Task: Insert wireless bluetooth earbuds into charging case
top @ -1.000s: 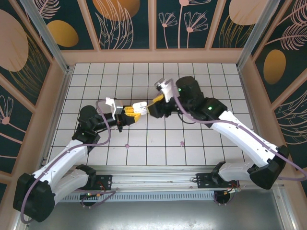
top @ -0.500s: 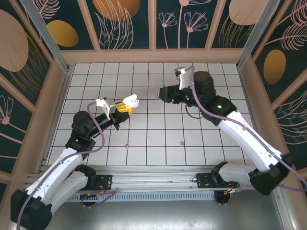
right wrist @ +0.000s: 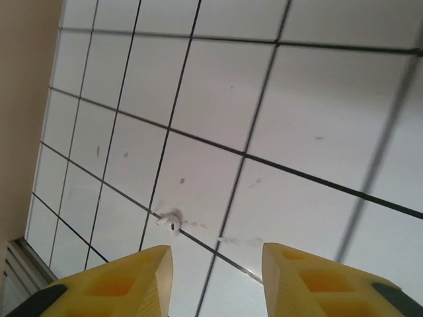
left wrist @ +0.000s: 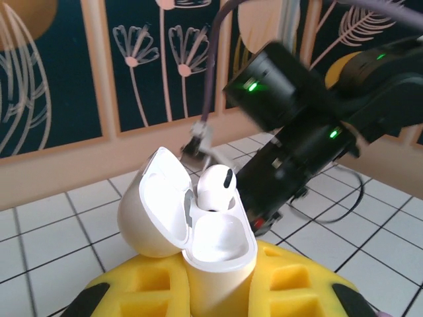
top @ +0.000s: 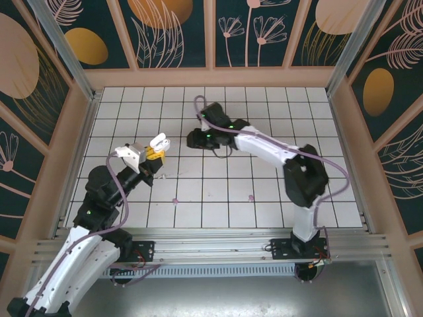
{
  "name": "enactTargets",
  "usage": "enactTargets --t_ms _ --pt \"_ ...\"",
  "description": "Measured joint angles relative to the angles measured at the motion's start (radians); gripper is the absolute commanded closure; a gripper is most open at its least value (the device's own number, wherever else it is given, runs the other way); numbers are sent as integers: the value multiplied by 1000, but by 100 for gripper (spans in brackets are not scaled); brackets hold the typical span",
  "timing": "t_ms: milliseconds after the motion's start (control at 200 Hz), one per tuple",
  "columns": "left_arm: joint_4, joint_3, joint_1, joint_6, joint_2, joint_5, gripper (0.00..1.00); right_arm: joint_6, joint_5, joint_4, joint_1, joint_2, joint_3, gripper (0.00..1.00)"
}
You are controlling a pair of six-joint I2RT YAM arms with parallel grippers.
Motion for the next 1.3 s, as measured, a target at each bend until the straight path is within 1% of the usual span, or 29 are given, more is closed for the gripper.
enactTargets --t_ms 65,170,225,300,400,821,1061,1301 --pt "-39 19 0 9 -29 -23 100 14 -2 -8 45 89 80 62" --pt "-90 49 0 28 -61 -44 100 31 -2 -24 112 228 205 68" --pt "-113 61 0 38 -70 -47 100 36 -2 -37 140 291 259 69" --pt "-140 70 0 51 -76 -48 100 41 -1 -61 172 358 313 69" --pt "-173 71 0 60 -84 -50 100 45 3 -93 197 411 348 69" --pt "-195 72 0 71 -92 -43 100 63 62 -149 223 431 365 69" --pt "-195 72 0 71 -92 -43 100 61 97 -200 238 481 462 70" --pt "-195 72 0 71 -92 -43 100 58 108 -239 251 500 479 70"
